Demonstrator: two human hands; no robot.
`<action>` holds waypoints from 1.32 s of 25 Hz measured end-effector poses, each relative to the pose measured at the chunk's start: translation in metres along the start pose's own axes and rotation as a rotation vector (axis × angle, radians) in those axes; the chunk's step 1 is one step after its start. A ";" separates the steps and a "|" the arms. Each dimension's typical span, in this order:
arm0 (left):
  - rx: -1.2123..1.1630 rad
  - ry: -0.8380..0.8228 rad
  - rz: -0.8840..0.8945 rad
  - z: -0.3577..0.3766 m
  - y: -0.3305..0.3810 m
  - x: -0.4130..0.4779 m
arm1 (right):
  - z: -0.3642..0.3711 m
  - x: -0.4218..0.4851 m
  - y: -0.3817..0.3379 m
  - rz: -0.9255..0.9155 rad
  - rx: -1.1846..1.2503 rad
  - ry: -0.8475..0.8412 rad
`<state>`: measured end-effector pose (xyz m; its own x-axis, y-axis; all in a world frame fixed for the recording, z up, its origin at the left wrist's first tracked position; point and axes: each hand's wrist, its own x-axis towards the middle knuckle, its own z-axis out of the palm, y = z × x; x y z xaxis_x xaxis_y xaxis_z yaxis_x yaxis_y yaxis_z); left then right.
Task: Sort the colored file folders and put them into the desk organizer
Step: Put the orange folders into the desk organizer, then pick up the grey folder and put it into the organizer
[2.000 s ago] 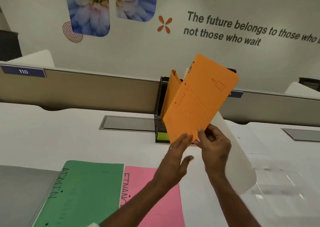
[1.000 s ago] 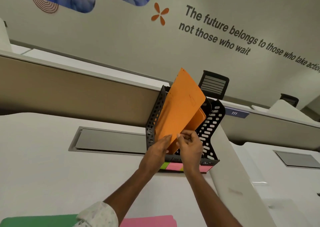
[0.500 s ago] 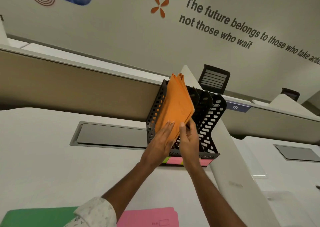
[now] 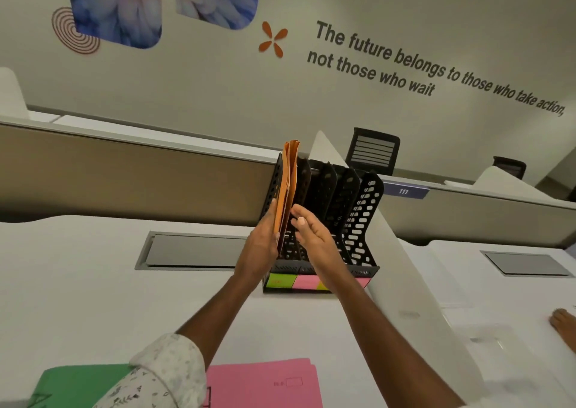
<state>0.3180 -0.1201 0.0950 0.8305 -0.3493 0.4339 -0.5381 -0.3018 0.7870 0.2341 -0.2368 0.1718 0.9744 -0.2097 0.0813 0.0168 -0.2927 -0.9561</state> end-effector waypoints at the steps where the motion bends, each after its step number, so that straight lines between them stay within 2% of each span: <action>1: 0.009 0.005 -0.040 0.001 0.003 -0.007 | -0.005 -0.010 0.004 0.000 -0.015 0.015; 6: 0.036 -0.052 -0.163 0.004 0.020 -0.072 | -0.032 -0.073 0.043 0.009 -0.134 0.040; 8: 0.061 -0.076 -0.167 0.005 0.021 -0.115 | -0.040 -0.102 0.064 0.036 -0.145 0.048; 11: 0.099 -0.090 -0.262 0.007 0.018 -0.194 | -0.045 -0.153 0.101 0.100 -0.139 0.042; 16: 0.148 0.011 -0.541 0.005 0.027 -0.344 | -0.041 -0.256 0.163 0.269 -0.112 -0.102; 20: 0.144 0.076 -0.756 0.000 0.046 -0.437 | -0.029 -0.316 0.194 0.262 -0.179 -0.250; 26: 0.181 0.146 -0.881 -0.004 0.081 -0.470 | -0.015 -0.359 0.223 0.159 -0.387 -0.337; 30: 0.215 0.033 -0.888 -0.001 0.087 -0.477 | -0.016 -0.377 0.233 0.093 -0.533 -0.418; 33: 0.206 0.012 -0.875 -0.006 0.091 -0.478 | -0.009 -0.381 0.231 0.055 -0.702 -0.423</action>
<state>-0.1275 0.0246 -0.0380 0.9563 0.0890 -0.2783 0.2734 -0.6093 0.7444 -0.1355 -0.2330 -0.0772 0.9743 0.0875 -0.2077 -0.0410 -0.8373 -0.5452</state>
